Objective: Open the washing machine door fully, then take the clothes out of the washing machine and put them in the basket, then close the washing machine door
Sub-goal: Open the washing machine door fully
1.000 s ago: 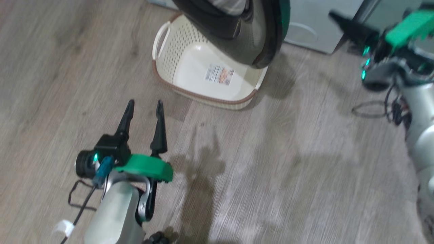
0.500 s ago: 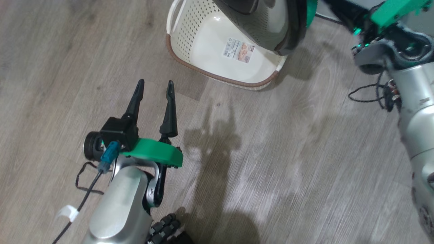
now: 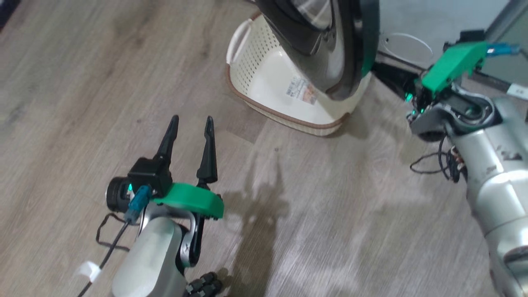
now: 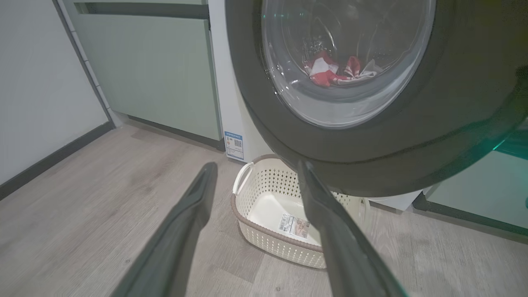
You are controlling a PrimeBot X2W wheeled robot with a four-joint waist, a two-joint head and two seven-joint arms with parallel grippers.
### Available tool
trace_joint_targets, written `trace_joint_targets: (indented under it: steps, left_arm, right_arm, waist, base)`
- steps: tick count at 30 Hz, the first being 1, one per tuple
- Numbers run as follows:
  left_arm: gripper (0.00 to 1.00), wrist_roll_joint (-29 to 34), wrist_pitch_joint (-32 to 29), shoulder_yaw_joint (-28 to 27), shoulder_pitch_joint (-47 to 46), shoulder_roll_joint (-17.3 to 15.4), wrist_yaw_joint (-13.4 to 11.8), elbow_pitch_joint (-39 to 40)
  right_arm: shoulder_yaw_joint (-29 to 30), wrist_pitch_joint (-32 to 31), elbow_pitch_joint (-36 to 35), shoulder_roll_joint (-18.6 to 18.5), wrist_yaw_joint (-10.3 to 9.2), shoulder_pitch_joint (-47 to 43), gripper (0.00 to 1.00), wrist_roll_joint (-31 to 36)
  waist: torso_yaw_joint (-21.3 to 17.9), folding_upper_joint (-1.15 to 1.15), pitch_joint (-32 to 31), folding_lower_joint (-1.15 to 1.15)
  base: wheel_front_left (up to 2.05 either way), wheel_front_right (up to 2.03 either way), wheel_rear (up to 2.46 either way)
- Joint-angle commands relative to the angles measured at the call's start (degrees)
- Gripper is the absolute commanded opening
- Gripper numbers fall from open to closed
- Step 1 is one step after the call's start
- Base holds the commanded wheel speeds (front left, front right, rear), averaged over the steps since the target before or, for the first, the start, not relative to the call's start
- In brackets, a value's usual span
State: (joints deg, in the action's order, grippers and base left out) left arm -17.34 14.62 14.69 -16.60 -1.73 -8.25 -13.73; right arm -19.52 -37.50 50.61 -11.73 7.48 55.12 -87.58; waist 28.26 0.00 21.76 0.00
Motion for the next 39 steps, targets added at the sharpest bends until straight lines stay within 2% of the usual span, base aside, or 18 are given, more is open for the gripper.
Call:
trace_joint_targets:
  steps: [1, 8, 16, 28, 33, 37, 38, 39]
  left_arm:
    - [1.00, 0.11, 0.38, -2.00, 0.20, -1.15, -0.24, 1.53]
    - [1.00, 0.23, 0.38, -1.25, 1.58, -1.15, -0.13, 1.47]
    - [1.00, 0.41, 0.38, -2.34, 2.69, -1.15, -1.13, 2.94]
    - [1.00, 0.46, 0.38, -2.75, 3.19, -1.15, -1.86, 3.85]
    - [1.00, 1.21, 0.38, -3.04, 3.28, -1.15, -1.11, 3.13]
    - [1.00, 2.88, 0.38, -3.63, 3.23, -1.15, 0.61, 1.78]
    - [1.00, 3.46, 0.38, -3.85, 3.21, -1.15, 1.13, 1.36]
    - [1.00, 4.11, 0.38, -4.09, 3.21, -1.15, 1.71, 0.89]
  right_arm:
    - [-0.72, -0.58, -2.43, 1.53, 0.01, -0.92, 0.00, -0.60]
    - [-1.05, -0.66, -2.90, 2.75, 0.01, -4.05, 0.00, -1.56]
    - [-3.63, -1.84, -2.06, 6.66, 0.01, -4.22, 0.00, -1.65]
    - [-6.76, -1.33, -2.00, 8.76, 0.01, -4.68, 0.00, -3.91]
    - [-5.35, 0.69, -2.16, 8.80, 0.01, -6.03, 0.00, -5.11]
    - [-2.96, 1.92, -2.37, 8.22, 0.01, -8.32, 0.00, -6.14]
    - [-2.39, 2.47, -2.64, 7.94, 0.01, -9.15, 0.07, -6.20]
    - [-1.75, 3.11, -2.93, 7.73, 0.01, -10.09, 0.29, -6.31]
  waist:
    - [1.51, 0.00, -1.46, 0.00]
    - [4.68, 0.00, -3.66, 0.00]
    - [4.98, 0.00, -3.84, 0.00]
    - [5.08, 0.00, -4.07, 0.00]
    - [4.76, 0.00, -6.00, 0.00]
    - [4.19, 0.00, -8.78, 0.00]
    - [3.99, 0.00, -9.70, 0.00]
    - [3.76, 0.00, -10.61, 0.00]
  base:
    - [0.00, 0.00, 0.00]
    - [0.00, 0.00, 0.00]
    - [0.00, 0.00, 0.00]
    - [0.00, 0.00, 0.00]
    - [0.00, 0.00, 0.00]
    - [0.00, 0.00, 0.00]
    - [0.00, 0.00, 0.00]
    - [0.00, 0.00, 0.00]
